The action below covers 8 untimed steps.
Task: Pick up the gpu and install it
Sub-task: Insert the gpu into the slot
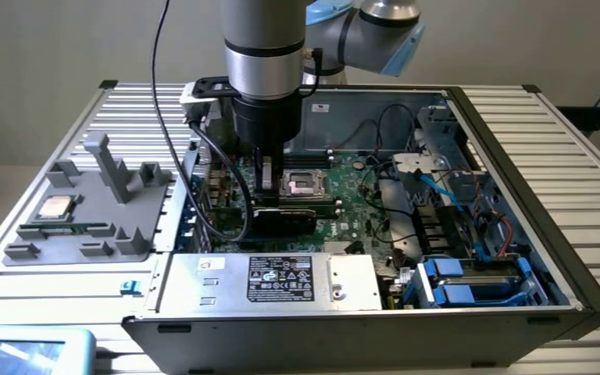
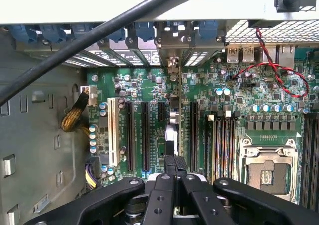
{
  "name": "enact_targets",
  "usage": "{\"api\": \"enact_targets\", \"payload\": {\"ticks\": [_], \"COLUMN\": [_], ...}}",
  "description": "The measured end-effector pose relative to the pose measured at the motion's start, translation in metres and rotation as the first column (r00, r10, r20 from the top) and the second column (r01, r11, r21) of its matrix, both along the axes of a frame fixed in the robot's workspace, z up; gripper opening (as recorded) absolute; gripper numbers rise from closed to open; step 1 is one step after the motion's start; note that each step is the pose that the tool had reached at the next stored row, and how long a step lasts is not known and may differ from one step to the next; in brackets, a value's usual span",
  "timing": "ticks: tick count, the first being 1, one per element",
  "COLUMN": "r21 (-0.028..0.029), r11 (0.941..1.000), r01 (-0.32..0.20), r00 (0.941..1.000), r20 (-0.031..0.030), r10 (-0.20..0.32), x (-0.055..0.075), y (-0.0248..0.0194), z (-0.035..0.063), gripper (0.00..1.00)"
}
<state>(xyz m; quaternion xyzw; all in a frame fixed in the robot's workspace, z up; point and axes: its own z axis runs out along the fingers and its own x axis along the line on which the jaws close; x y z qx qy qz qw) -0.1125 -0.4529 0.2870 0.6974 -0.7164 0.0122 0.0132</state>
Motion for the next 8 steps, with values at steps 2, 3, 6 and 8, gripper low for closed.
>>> {"api": "enact_targets", "payload": {"ticks": [2, 3, 6, 8], "r21": [0.0, 0.0, 0.0002, 0.0002], "r11": [1.0, 1.0, 0.9991, 0.9975], "r01": [0.001, 0.006, 0.043, 0.071], "r00": [1.0, 1.0, 0.9991, 0.9975], "r20": [0.0001, 0.0001, 0.0, 0.0], "r10": [-0.001, -0.006, -0.043, -0.071], "x": [0.0, 0.0, 0.0, 0.0], "y": [0.0, 0.0, 0.0, 0.0], "z": [0.0, 0.0, 0.0001, 0.0001], "gripper": [0.09, 0.09, 0.09, 0.09]}}
